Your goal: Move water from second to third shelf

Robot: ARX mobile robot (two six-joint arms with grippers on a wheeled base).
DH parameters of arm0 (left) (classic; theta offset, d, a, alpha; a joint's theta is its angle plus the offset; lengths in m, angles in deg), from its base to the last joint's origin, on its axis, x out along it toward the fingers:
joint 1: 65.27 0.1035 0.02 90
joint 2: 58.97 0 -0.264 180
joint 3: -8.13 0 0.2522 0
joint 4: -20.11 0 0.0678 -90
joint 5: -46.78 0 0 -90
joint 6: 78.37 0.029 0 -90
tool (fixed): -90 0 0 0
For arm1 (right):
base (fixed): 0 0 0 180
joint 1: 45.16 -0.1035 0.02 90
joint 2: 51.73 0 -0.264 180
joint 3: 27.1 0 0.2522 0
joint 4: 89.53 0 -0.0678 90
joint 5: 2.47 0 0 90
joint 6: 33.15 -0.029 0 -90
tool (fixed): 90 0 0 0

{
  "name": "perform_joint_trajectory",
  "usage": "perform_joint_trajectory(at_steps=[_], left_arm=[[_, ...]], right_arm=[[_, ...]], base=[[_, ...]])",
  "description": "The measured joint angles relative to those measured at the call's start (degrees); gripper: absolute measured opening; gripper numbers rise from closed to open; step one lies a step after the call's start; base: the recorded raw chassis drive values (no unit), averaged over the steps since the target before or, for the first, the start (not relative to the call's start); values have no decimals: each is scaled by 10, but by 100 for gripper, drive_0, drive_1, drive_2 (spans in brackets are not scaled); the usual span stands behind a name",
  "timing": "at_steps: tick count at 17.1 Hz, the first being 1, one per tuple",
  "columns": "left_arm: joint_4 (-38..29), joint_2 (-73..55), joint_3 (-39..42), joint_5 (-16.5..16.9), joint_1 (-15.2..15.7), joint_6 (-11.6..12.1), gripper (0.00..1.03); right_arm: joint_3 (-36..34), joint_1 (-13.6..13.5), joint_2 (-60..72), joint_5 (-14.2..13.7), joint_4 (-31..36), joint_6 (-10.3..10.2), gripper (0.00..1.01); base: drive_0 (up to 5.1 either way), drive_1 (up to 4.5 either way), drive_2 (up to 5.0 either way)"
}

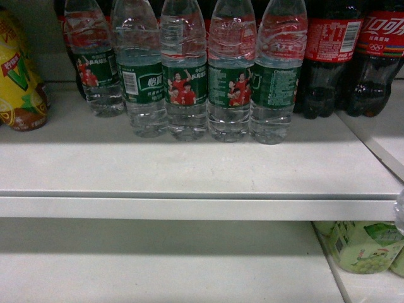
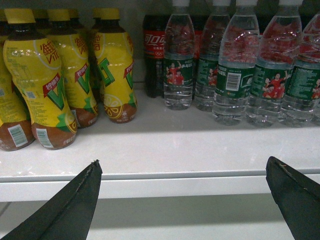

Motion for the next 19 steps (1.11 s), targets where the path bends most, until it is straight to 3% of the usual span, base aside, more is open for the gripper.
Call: perform_joint_trajectory(at_steps=[4, 10, 12, 13, 14, 19], left_arm=[[0, 0, 0, 0, 0, 0, 98], [0, 0, 0, 0, 0, 0, 98], [0, 0, 0, 0, 0, 0, 98], [0, 0, 0, 0, 0, 0, 98], [0, 0, 0, 0, 0, 0, 98], [0, 0, 0, 0, 0, 0, 98]], right_arm=[[-9, 32, -138, 5, -90, 0, 40], [-9, 61, -191, -32, -123, 1, 40], [-9, 102, -193, -32, -120, 3, 40], [-11, 132, -193, -25, -119, 3, 40], [-17, 144, -206, -9, -126, 2, 40], [-17, 130, -221, 2, -134, -5, 40]], base=[[0, 0, 0], [0, 0, 0], [0, 0, 0], [0, 0, 0], [0, 0, 0], [0, 0, 0]])
